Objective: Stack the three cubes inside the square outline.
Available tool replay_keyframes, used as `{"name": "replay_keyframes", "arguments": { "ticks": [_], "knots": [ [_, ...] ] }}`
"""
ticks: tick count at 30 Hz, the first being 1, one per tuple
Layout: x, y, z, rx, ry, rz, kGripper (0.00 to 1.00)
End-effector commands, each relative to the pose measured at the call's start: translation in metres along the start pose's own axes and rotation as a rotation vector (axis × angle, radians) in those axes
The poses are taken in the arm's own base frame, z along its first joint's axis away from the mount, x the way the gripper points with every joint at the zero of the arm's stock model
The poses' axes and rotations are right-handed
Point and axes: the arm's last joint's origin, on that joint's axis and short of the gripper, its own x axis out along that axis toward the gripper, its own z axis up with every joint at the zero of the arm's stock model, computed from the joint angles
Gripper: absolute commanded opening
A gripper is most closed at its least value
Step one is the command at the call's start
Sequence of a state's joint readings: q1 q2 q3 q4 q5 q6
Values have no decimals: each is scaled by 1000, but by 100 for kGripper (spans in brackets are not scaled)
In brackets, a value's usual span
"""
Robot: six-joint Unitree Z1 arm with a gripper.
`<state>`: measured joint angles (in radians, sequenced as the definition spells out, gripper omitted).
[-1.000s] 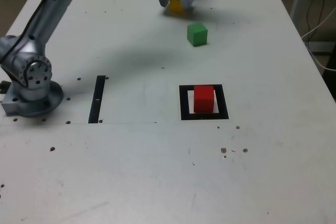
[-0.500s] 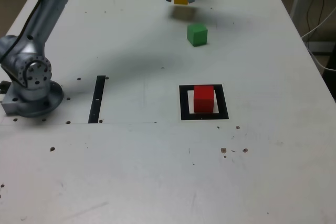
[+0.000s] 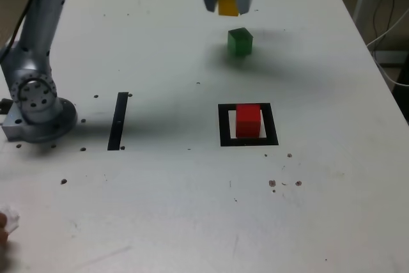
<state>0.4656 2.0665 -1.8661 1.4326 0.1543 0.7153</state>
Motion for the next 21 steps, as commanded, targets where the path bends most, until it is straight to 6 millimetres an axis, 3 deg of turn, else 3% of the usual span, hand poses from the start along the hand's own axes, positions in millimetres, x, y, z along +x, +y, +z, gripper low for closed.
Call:
{"name": "replay_keyframes", "arguments": {
  "ticks": [1,5,10,15,21],
  "knots": [
    [-42,-50,-22,-17,-68,56,19],
    [-41,-104,-12,-10,-40,38,19],
    [-45,-155,5,-6,-44,30,19],
    [-47,-191,20,-21,-54,36,19],
    [-45,-221,41,-25,-57,9,19]
  ]
}}
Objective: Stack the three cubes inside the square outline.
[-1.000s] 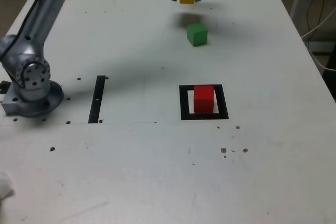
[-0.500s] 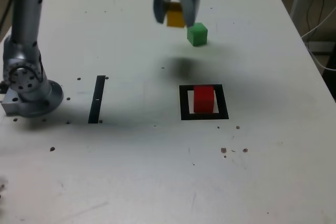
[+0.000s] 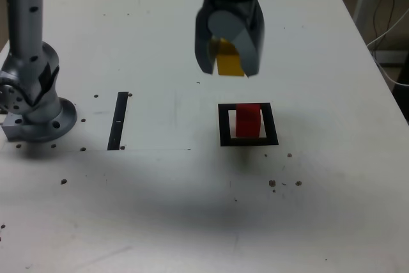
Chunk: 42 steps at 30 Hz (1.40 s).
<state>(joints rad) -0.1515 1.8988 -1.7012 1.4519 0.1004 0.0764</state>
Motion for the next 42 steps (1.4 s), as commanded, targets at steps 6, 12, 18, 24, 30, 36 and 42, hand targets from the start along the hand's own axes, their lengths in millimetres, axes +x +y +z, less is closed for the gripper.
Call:
{"name": "replay_keyframes", "arguments": {
  "ticks": [6,12,18,24,30,36,42],
  "knots": [
    [13,-15,24,-1,21,-22,19],
    [35,-13,43,-4,72,-22,19],
    [51,-8,51,-18,111,-31,19],
    [61,-2,48,-39,119,-49,19],
    [62,-2,49,-38,108,-59,21],
    [61,-2,48,-35,105,-59,36],
    [62,-1,48,-32,107,-61,63]
  ]
}}
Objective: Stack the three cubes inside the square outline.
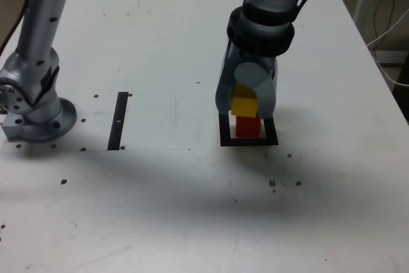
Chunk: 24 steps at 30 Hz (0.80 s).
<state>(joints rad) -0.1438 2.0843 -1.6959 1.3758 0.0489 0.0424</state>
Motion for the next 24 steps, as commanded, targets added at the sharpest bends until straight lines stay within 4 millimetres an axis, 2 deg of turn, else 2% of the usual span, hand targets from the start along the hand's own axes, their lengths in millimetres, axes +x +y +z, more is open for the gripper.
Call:
{"name": "replay_keyframes", "arguments": {
  "ticks": [1,9,15,20,24],
  "knots": [
    [-2,1,-1,3,-6,-3,68],
    [-3,2,-4,9,-15,0,92],
    [-16,4,-16,3,-43,25,98],
    [-35,13,-44,-10,-50,79,99],
    [-55,38,-80,-9,-49,136,99]
  ]
}}
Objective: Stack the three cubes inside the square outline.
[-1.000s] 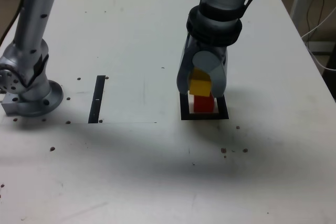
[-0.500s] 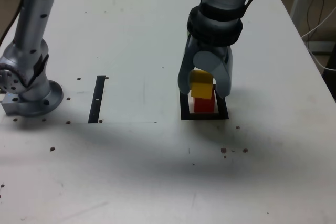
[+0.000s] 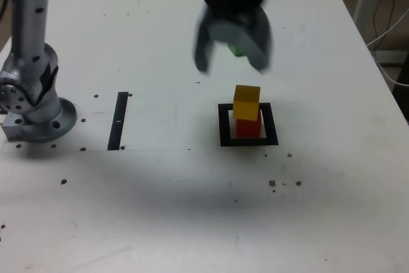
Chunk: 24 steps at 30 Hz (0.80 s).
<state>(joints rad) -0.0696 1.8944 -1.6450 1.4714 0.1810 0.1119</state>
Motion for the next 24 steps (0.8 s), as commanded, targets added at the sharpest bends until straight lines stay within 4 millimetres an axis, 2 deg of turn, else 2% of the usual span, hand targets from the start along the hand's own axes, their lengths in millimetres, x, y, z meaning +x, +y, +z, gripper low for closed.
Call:
{"name": "replay_keyframes", "arguments": {
  "ticks": [1,6,15,17,20,24],
  "knots": [
    [-13,18,-21,2,-30,25,99],
    [-24,60,-40,36,-67,63,100],
    [-22,151,-38,106,-72,106,100],
    [-15,170,-34,133,-55,97,100],
    [8,199,-28,160,-12,52,100],
    [40,220,-18,171,34,-17,100]
  ]
}}
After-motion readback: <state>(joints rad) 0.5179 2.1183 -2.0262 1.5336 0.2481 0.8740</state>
